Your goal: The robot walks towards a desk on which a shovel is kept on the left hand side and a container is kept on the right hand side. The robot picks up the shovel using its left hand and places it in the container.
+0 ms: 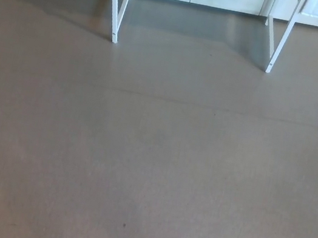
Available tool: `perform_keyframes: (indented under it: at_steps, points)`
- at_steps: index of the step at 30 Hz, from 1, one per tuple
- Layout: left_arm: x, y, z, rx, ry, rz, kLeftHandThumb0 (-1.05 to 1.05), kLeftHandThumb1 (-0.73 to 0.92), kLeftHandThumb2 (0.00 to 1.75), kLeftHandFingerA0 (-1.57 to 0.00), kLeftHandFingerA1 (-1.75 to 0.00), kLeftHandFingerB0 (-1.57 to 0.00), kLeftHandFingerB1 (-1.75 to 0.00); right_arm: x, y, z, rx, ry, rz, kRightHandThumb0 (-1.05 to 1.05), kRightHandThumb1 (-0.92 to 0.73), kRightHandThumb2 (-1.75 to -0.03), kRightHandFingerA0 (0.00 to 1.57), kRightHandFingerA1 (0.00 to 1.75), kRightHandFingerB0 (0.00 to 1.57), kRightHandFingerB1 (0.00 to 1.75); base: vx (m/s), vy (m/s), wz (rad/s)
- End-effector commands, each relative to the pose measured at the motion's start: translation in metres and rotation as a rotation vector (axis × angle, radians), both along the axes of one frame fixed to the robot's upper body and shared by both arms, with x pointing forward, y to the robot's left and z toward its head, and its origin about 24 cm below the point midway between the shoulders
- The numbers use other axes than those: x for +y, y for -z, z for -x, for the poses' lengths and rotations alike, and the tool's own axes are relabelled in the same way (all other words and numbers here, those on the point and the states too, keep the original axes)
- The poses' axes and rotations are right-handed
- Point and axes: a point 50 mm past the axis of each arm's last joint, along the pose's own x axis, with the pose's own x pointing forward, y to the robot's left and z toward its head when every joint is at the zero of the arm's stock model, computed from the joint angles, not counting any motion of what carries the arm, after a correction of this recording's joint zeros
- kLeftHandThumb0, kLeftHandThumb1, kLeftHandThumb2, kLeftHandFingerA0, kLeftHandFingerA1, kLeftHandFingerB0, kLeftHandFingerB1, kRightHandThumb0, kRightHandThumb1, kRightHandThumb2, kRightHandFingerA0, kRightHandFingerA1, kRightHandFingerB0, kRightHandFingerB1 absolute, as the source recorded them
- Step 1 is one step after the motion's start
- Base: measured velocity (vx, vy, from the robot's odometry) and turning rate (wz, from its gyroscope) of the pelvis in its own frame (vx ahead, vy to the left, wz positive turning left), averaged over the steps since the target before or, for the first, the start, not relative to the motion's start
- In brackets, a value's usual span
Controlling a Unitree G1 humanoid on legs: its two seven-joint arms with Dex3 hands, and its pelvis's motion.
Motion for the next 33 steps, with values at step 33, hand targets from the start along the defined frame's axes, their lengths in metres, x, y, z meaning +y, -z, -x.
perform_keyframes:
  at_steps: [33]
  points:
    - [0.0010, -0.0047, -0.0007, -0.047, 0.043, -0.034, -0.67, 0.64, 0.87, -0.28, -0.43, -0.19, -0.39, -0.0005, -0.0001, -0.0053, 0.006, -0.053, 0.046, -0.43, -0.68, -0.59, 0.45, 0.50, 0.34, 0.43, 0.02, 0.067, -0.04]
